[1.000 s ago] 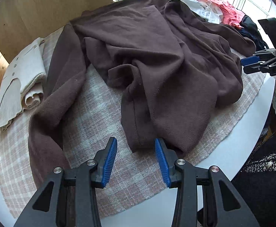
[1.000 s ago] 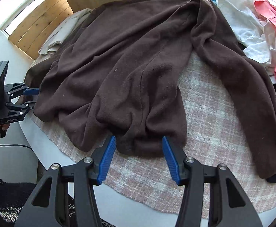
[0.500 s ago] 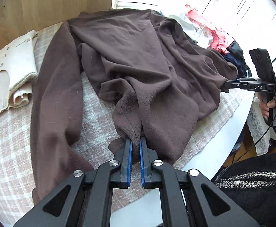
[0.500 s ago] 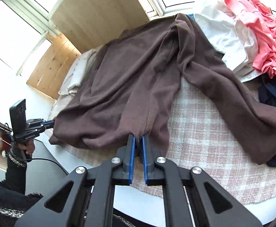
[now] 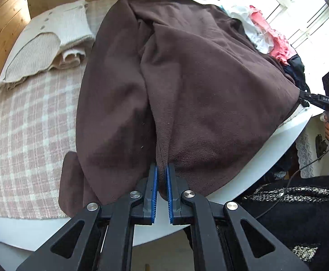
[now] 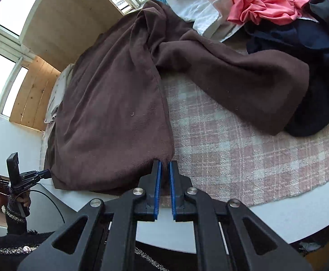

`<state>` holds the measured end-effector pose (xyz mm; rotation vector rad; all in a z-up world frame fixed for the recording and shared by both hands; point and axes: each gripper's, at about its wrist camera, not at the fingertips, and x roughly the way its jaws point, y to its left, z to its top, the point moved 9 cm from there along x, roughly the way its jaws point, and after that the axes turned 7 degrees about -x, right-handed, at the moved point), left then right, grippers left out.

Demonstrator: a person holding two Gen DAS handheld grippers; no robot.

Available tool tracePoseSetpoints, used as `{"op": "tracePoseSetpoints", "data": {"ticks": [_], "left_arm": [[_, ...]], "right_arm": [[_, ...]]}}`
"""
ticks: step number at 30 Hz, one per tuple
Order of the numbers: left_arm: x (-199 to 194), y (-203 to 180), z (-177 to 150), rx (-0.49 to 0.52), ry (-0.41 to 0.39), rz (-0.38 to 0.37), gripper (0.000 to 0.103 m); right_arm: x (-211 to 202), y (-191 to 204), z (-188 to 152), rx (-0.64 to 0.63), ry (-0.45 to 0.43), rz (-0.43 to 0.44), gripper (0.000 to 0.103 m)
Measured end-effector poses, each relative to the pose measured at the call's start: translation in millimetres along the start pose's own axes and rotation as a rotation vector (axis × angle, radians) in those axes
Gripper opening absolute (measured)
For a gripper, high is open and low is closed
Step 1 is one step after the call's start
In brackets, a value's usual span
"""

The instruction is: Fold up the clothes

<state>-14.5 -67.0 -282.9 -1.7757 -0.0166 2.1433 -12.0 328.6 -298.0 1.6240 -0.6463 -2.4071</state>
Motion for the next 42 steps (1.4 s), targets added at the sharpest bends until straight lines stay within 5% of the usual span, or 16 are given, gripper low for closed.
{"op": "tracePoseSetpoints", "data": {"ticks": [5,8,12,16,19,22,24,28,30,35,42], "left_arm": [[-12,-8,-9,0.097,-0.051,0.128,0.015],[-18,-30,-9,0.139,-0.075,0.083,0.027],[3,-64,-17,0.239,-0.046,0.058,0.027],[24,-72,-42,0.376,0.006,0.166,0.03],[38,-64,-47,0.339,0.047,0.174,0.029],[40,-65,-38,0.262,0.045,0.081,0.009],[35,-64,-31,0.24,0.033,0.057,0.008],[-27,-57,-5,0.11,-0.086,-0.115,0.008],[-63,-42,11,0.057,-0.166,-0.163,0.008],[-67,-11,34,0.044,-0.178,-0.081,0.008],[-23,-5,17,0.038,-0.096,-0.082,0.008]], "right_arm": [[-5,-13,3,0.03,-0.013,0.002,0.008],[-8,-9,8,0.009,-0.013,0.001,0.008],[-7,-6,9,-0.008,-0.004,-0.005,0.008],[-7,-9,4,-0.001,0.002,0.003,0.008],[-4,-8,1,-0.003,0.01,0.005,0.008],[-3,-3,4,-0.02,0.013,0.002,0.008],[-9,5,8,-0.026,0.001,0.017,0.008],[-50,36,27,-0.062,-0.085,0.104,0.008],[-62,42,36,-0.085,-0.114,0.072,0.008],[-23,23,17,-0.124,0.003,-0.099,0.023],[13,41,-43,-0.186,0.054,-0.045,0.028]]}}
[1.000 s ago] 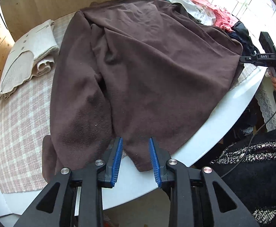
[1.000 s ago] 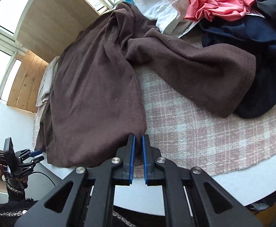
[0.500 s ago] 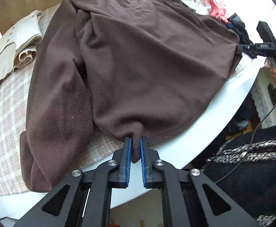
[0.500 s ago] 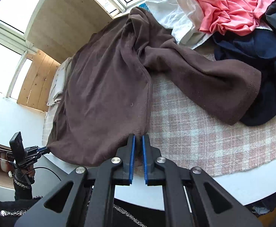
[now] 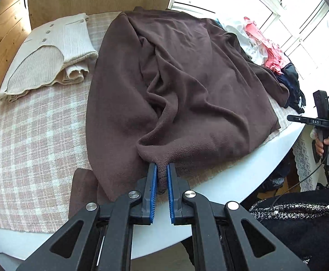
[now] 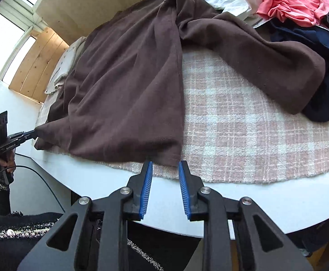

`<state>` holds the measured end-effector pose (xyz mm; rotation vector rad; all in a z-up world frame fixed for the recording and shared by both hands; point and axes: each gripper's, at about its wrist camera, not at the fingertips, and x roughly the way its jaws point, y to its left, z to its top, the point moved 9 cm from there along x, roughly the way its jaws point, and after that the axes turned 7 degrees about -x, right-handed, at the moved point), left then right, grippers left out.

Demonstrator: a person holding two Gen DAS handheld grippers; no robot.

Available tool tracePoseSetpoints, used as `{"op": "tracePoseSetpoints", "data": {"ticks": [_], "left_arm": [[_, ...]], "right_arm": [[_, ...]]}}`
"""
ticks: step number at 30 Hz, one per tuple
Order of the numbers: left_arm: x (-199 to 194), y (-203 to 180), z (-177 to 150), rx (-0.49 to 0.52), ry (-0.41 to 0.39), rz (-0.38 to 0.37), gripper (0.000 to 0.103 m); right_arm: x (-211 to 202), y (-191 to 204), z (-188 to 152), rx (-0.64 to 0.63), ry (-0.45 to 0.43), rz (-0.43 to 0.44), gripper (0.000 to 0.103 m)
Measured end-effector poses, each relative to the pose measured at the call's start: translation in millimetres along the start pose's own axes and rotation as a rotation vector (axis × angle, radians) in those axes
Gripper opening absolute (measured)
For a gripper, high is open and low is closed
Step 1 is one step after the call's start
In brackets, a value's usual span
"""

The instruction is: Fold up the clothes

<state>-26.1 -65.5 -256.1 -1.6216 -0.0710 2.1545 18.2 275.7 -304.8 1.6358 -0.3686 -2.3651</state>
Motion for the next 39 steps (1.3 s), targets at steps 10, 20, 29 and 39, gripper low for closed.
{"op": "tracePoseSetpoints", "data": {"ticks": [10,20,29,39], "left_arm": [[-1,-1,4,0.015,0.022,0.009,0.008],[-70,-56,45,0.098,-0.12,-0.108,0.008],[-7,-31,-26,0.105,0.104,-0.013,0.012],[37,11,5,0.164,0.073,0.21,0.038]], "right_arm": [[24,0,12,-0.02,-0.024,0.088,0.007],[-176,-1,95,-0.099,-0.29,0.025,0.006],[-58,-63,11,0.072,0.122,-0.134,0.008],[-69,-50,56,0.059,0.049,-0.127,0.028]]}}
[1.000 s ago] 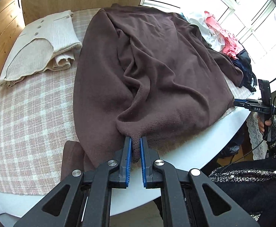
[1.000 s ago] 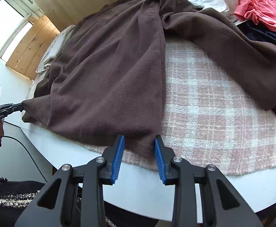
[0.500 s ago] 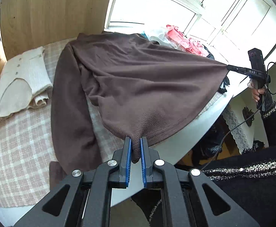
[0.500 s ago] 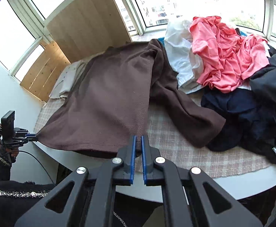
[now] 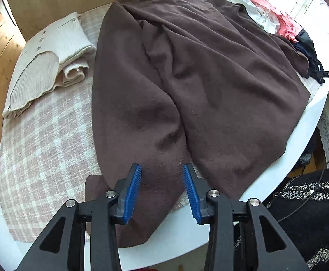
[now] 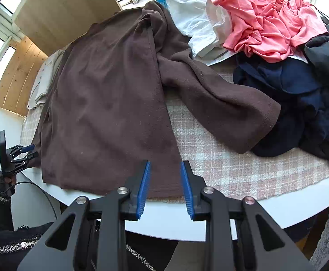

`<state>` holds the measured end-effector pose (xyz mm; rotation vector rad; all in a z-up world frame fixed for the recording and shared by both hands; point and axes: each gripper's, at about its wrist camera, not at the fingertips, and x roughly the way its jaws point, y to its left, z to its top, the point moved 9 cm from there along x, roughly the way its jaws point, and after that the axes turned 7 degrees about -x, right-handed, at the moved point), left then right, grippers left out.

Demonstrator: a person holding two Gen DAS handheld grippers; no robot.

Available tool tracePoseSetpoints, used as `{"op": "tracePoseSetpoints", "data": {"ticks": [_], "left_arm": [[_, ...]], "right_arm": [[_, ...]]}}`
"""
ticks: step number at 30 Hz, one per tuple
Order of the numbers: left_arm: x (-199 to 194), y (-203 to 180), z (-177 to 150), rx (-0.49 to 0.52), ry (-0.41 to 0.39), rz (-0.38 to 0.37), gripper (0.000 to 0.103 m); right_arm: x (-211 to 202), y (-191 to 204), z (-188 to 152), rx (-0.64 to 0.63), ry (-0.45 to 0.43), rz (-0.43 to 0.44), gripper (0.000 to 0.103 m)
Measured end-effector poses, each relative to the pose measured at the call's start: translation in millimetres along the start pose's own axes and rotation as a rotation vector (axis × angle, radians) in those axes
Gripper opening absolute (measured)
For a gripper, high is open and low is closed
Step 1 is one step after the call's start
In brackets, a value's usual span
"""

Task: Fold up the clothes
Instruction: 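Open the left gripper and release the fleece hem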

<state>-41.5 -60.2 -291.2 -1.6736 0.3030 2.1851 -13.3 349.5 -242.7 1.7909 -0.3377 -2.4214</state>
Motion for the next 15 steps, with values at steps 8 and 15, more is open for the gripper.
{"op": "tracePoseSetpoints", "data": {"ticks": [8,15], "left_arm": [[-6,55,10,-0.081,-0.034,0.117,0.005],[-91,192,22,-0.342,-0.148,0.398,0.007]], "right_arm": [[3,17,36,-0.079,-0.006,-0.041,0.028],[-18,25,134,-0.19,-0.101,-0.062,0.03]]}}
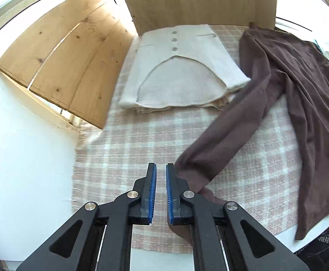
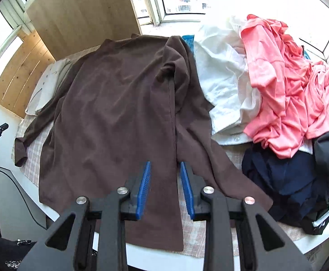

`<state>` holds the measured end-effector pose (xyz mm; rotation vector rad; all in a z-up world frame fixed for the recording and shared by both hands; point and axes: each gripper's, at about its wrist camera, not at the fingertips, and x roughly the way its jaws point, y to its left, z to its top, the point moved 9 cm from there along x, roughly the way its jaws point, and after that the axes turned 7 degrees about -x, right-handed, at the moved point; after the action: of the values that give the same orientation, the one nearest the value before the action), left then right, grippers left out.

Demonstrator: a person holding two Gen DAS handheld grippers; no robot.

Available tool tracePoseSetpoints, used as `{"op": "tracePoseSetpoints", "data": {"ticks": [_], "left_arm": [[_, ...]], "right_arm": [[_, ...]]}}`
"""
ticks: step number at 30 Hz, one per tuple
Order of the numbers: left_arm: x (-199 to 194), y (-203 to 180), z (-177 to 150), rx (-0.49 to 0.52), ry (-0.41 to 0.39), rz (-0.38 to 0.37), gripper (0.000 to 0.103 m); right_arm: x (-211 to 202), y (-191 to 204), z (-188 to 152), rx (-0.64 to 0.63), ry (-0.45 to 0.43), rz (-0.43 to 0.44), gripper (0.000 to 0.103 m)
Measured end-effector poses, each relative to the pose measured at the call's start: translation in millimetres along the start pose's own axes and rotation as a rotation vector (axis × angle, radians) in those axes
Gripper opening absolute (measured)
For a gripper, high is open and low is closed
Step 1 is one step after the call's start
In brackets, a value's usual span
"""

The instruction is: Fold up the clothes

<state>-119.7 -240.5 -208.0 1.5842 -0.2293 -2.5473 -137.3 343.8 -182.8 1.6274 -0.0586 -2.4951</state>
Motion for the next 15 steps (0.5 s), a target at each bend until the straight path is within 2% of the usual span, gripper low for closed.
{"op": "tracePoseSetpoints", "data": {"ticks": [2,3,4,6,7,11,15], "left_arm": [[-18,-13,35,0.004,-0.063,-0.057,0.015],[-23,-28,54,0.011,-0.084,-0.116,0.025],[-25,-50,75,0.026,-0.097,-0.201,0.036],[-19,-99,105,0.067,-0.103,-0.324,0.046],[-10,-127,118,0.098,-0.096,-0.359,0.046],[48,-215,153,0.174,-0.02,-0.402,0.046],[100,-246,172,0.189,0.026,-0.355,0.046]], "right_arm": [[2,1,42,-0.039,-0.046,0.032,0.041],[5,2,63,-0.059,-0.071,0.052,0.045],[12,2,84,-0.078,-0.093,0.066,0.045],[28,1,121,-0.109,-0.119,0.086,0.045],[41,0,138,-0.124,-0.117,0.092,0.045],[96,-14,187,-0.199,-0.086,0.036,0.045],[154,-33,216,-0.219,-0.019,0.016,0.045]]}}
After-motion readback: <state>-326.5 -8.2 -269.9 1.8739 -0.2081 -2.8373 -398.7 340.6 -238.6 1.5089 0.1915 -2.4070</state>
